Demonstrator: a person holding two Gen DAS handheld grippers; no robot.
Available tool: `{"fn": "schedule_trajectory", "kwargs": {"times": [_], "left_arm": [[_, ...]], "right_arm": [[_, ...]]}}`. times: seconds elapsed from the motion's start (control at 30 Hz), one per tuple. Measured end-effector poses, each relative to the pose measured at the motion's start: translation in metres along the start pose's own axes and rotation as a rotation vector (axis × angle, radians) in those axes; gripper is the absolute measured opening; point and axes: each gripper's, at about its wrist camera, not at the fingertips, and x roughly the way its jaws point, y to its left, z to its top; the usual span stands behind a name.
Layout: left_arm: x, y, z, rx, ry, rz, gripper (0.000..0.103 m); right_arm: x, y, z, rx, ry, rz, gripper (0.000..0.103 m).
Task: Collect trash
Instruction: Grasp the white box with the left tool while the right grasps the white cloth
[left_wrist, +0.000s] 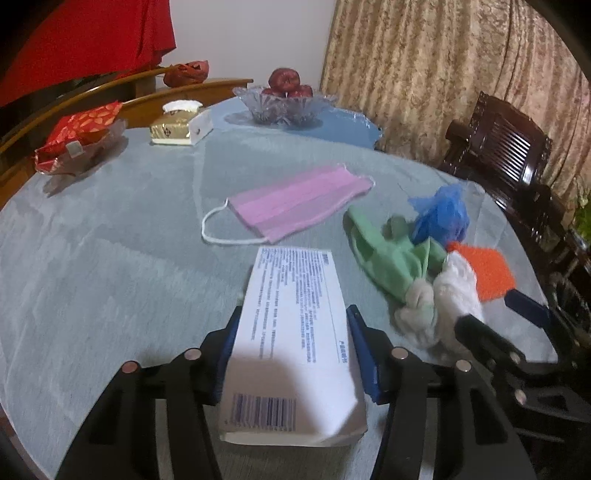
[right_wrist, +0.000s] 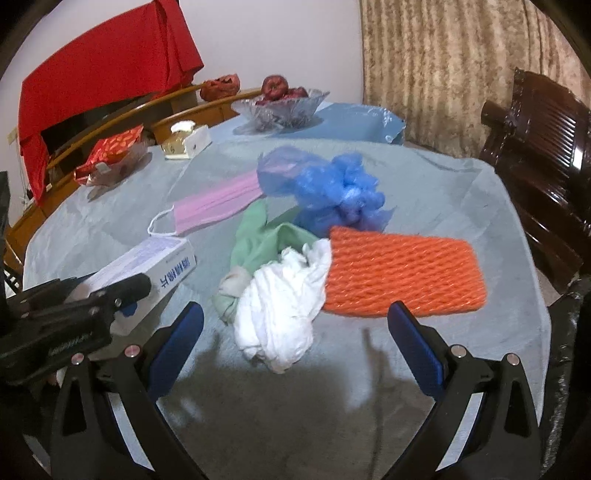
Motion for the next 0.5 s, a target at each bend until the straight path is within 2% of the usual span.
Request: {"fn": "schedule_trajectory", "kwargs": {"times": [0.17, 0.3, 0.4, 0.43, 0.5], "left_arm": [[0.013, 0.000, -0.007, 0.009, 0.063, 0.001, 0.055], [0.023, 0.001, -0.005, 0.004, 0.083, 0.007, 0.060], [0.029, 0.002, -0.005, 0.013, 0.095, 0.017, 0.060], [0.030, 0.001, -0.005, 0.016, 0.092, 0.018, 0.055], [0.030, 0.002, -0.005, 0.013, 0.088, 0.012, 0.054]], "right_arm": [[0.003, 0.002, -0.002, -0.002, 0.013, 0.002, 0.091], [0.003, -0.001, -0.003, 0.003, 0.015, 0.002, 0.083], [0.009, -0.004, -0.002, 0.005, 0.037, 0.000, 0.079], [0.012, -0.005, -0.002, 0.006, 0.048, 0.008, 0.073], [0.018, -0.006, -0.003, 0.011, 0.080, 0.035, 0.063]]}}
